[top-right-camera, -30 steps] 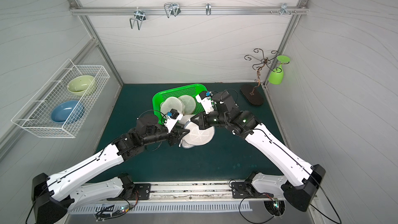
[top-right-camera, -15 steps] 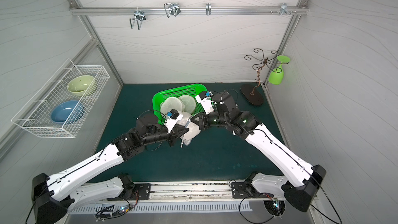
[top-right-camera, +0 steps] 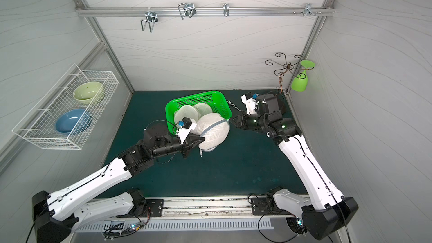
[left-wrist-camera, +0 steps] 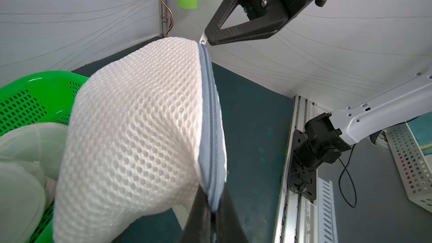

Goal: Turn the laundry bag inside out
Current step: Zip the zipper on the laundry bag.

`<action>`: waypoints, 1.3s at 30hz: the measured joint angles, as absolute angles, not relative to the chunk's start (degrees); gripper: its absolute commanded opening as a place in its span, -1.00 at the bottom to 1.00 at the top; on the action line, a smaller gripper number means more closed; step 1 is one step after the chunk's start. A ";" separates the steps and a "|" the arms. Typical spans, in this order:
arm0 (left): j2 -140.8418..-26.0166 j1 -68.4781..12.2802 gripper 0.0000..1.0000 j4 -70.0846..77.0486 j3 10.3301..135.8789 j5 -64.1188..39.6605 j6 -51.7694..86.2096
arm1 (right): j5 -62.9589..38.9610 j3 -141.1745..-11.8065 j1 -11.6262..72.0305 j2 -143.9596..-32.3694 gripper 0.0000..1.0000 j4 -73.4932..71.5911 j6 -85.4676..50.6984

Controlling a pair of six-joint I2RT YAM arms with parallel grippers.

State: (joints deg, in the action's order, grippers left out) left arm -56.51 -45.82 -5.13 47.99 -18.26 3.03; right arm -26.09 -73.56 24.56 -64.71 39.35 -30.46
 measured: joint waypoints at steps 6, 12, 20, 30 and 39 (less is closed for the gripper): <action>-57.80 -45.84 0.26 -7.73 48.23 -15.49 3.66 | -25.58 -73.56 29.08 -64.62 -1.00 37.93 -28.38; -60.29 -45.82 0.46 -14.28 50.11 -10.39 3.09 | -24.60 -74.43 34.00 -64.73 -1.00 38.39 -24.21; -59.35 -45.91 0.26 -13.45 50.11 -11.88 2.44 | -21.71 -77.03 40.62 -66.76 -1.00 40.84 -17.47; -57.74 -45.93 -0.26 -10.83 50.11 -15.35 1.10 | -21.91 -77.73 45.63 -69.23 -1.00 42.61 -12.97; -58.46 -46.19 0.32 -11.51 50.13 -16.91 -0.23 | -20.95 -77.80 46.26 -69.23 -1.00 43.55 -11.29</action>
State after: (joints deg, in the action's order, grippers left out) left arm -58.46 -46.19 -11.51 50.13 -16.91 -0.23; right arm -20.95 -77.80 46.26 -69.23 43.55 -11.29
